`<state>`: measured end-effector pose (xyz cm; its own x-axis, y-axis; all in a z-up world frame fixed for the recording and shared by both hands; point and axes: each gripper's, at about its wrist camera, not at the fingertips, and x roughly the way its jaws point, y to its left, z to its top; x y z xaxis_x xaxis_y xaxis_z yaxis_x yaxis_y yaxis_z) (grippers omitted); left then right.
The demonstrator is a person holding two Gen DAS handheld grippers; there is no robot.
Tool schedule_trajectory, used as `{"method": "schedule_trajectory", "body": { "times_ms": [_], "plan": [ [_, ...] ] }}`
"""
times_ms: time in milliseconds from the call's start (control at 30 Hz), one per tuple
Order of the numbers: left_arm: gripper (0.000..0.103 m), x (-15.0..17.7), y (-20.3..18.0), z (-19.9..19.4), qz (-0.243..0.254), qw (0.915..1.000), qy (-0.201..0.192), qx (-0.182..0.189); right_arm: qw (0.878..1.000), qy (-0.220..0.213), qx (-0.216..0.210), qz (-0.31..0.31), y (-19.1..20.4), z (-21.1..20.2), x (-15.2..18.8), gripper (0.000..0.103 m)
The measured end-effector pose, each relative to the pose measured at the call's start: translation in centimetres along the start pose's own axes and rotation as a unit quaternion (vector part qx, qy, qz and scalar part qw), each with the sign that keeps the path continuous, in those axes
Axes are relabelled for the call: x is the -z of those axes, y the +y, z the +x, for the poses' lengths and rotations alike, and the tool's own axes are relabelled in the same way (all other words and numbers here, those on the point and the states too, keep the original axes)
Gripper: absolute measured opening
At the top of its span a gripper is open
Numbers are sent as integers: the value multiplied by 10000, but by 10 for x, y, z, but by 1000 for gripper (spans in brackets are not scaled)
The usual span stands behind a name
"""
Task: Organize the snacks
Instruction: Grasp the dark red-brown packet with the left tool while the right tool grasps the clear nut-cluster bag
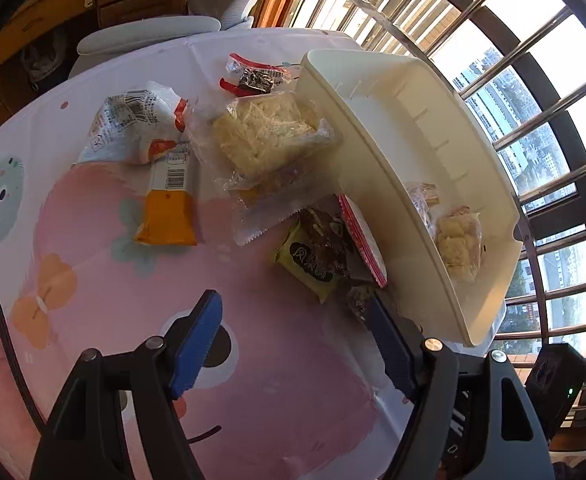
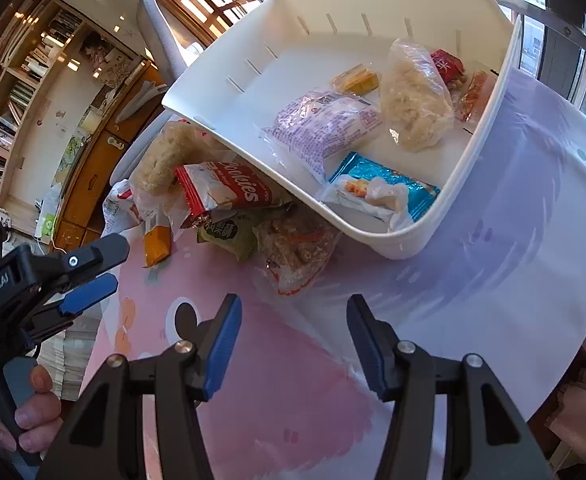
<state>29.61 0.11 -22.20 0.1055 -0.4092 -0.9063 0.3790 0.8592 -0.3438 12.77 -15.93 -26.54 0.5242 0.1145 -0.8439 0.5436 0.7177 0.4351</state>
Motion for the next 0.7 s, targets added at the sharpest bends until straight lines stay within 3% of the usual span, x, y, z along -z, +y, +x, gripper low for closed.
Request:
{"method": "schedule_trajectory", "body": {
  "times_ms": [167,700],
  "plan": [
    [67,-15,2,27,-179,9996,133,193,9998,-125,90,-83,0,11,-1,55],
    [29,-32,-9,78,-343,9970,469,520,9988,-468,-93,-66,6,25,-10,55]
  ]
}}
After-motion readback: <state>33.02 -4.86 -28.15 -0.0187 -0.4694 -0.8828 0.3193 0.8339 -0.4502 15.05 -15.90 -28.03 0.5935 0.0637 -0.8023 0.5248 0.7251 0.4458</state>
